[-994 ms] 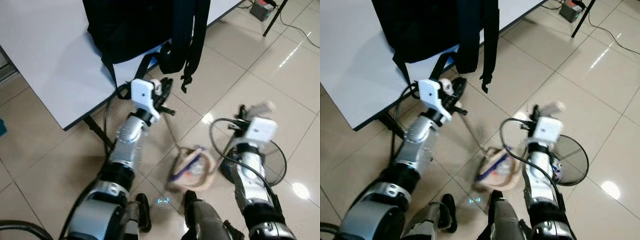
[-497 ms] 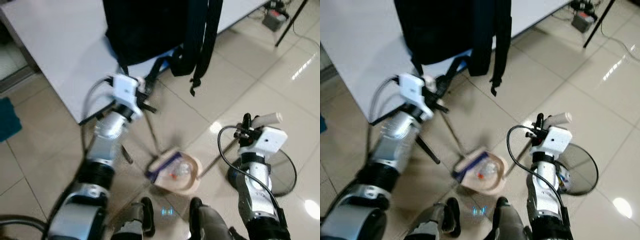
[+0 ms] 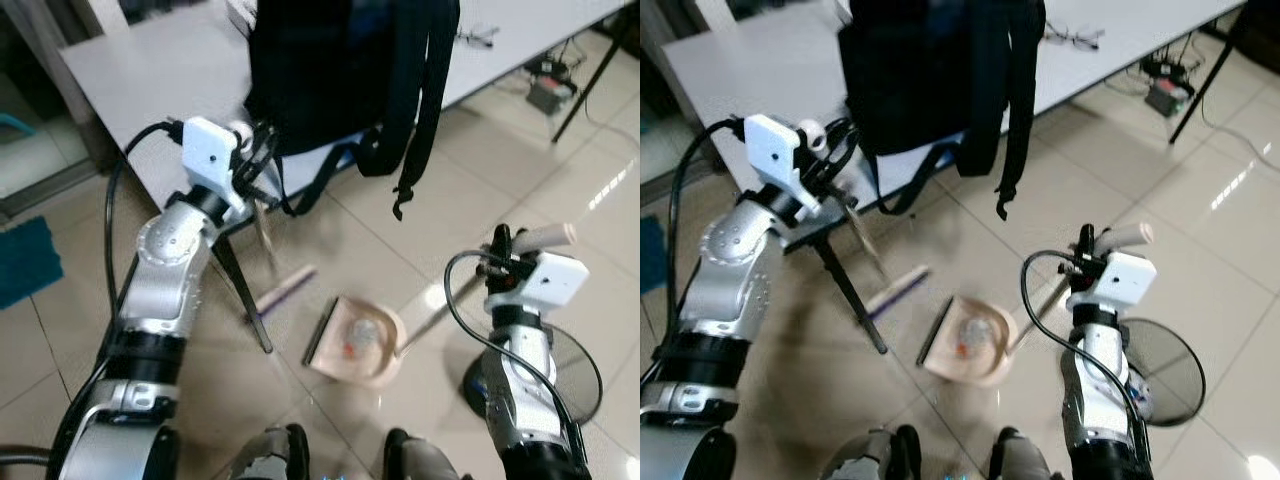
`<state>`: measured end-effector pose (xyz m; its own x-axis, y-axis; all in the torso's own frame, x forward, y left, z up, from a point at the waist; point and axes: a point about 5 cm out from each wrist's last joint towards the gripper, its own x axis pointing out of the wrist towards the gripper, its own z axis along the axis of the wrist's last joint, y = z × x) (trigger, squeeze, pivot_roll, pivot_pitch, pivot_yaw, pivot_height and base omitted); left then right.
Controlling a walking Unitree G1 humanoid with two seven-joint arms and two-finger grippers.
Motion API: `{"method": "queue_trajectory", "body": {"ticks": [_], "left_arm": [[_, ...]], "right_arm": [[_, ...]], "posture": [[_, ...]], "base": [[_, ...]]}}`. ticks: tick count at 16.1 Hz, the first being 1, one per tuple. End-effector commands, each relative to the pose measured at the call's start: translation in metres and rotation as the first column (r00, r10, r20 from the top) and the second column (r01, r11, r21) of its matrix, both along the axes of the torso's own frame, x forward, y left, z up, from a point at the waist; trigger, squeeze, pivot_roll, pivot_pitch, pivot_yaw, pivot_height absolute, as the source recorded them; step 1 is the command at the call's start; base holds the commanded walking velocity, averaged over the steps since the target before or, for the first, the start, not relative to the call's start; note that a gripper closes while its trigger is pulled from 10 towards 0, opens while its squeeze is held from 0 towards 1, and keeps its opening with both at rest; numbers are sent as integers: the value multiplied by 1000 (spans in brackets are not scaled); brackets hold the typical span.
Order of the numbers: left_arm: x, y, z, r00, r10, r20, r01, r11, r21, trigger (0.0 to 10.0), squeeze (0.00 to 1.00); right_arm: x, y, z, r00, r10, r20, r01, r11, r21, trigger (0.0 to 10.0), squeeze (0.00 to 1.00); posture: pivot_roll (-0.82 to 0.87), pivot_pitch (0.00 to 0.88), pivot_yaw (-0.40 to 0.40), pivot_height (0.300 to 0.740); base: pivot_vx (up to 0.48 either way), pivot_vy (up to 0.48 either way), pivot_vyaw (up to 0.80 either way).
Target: Sweep floor
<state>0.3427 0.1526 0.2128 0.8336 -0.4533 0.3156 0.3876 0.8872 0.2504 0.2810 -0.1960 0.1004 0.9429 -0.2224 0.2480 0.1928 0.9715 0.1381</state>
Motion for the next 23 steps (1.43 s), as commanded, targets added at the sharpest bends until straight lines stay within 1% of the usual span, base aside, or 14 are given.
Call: {"method": "queue_trajectory", "body": {"ticks": [1, 3, 4, 5, 6, 10, 11, 12, 14, 16, 19, 20, 22, 23], "left_arm": [[-7, 11, -5, 997, 69, -30, -69, 998, -6, 10000, 0], [-16, 15, -17, 989, 100, -109, -103, 994, -24, 10000, 0], [-26, 18, -32, 978, 129, -163, -137, 990, -43, 10000, 0], [-28, 19, -36, 974, 136, -179, -149, 987, -58, 10000, 0], [-38, 19, -47, 962, 154, -225, -179, 980, -91, 10000, 0], [-57, 23, -64, 937, 208, -281, -240, 967, -83, 10000, 0], [-58, 23, -65, 934, 212, -289, -244, 967, -77, 10000, 0], [-65, 22, -68, 929, 201, -311, -233, 970, -70, 10000, 0], [-73, 13, -74, 920, 134, -369, -179, 980, -90, 10000, 0], [-72, 7, -79, 916, 114, -385, -182, 973, -145, 10000, 0], [-66, 0, -78, 930, 125, -347, -201, 960, -193, 10000, 0], [-63, -6, -75, 941, 122, -314, -203, 949, -240, 10000, 0], [-59, -8, -68, 952, 148, -267, -229, 924, -307, 10000, 0], [-57, -11, -65, 962, 139, -235, -214, 918, -334, 10000, 0]], "right_arm": [[-4, -1, 11, 999, 14, 36, -15, 1000, 3, 10000, 0], [-7, -2, 15, 999, 14, 32, -14, 1000, -6, 10000, 0], [-9, -2, 18, 1000, 12, 20, -12, 1000, -5, 10000, 0], [-9, -2, 19, 1000, 11, 18, -11, 1000, -8, 10000, 0], [-10, -2, 25, 1000, 16, 24, -16, 1000, -10, 10000, 0], [-7, -1, 42, 998, 41, 39, -40, 999, -14, 10000, 0], [-7, -1, 43, 998, 42, 38, -42, 999, -15, 10000, 0], [-7, -1, 47, 998, 49, 34, -48, 999, -18, 10000, 0], [-5, -1, 49, 998, 56, 16, -56, 998, -21, 10000, 0], [-4, -2, 50, 998, 56, 8, -55, 998, -25, 10000, 0], [-2, -4, 52, 999, 45, 13, -44, 999, -26, 10000, 0], [-1, -2, 54, 999, 46, 16, -45, 999, -25, 10000, 0], [-2, -2, 55, 999, 46, 18, -45, 999, -26, 10000, 0], [-2, -2, 56, 999, 43, 22, -42, 999, -25, 10000, 0]], "posture": [[-2, 75, 65, 740], [-7, 69, 69, 740], [-11, 66, 68, 740], [-11, 65, 67, 740], [-13, 63, 64, 740], [-16, 54, 55, 740], [-16, 53, 55, 740], [-15, 52, 54, 740], [-14, 47, 53, 740], [-16, 40, 55, 740], [-18, 34, 55, 740], [-20, 30, 55, 740], [-23, 30, 53, 740], [-24, 31, 52, 740]], "base": [[0, 0, 0], [0, 0, 0], [0, 0, 0], [0, 0, 0], [0, 0, 0], [0, 0, 0], [0, 0, 0], [0, 0, 0], [0, 0, 0], [0, 0, 0], [0, 0, 0], [0, 0, 0], [0, 0, 0], [0, 0, 0]]}}
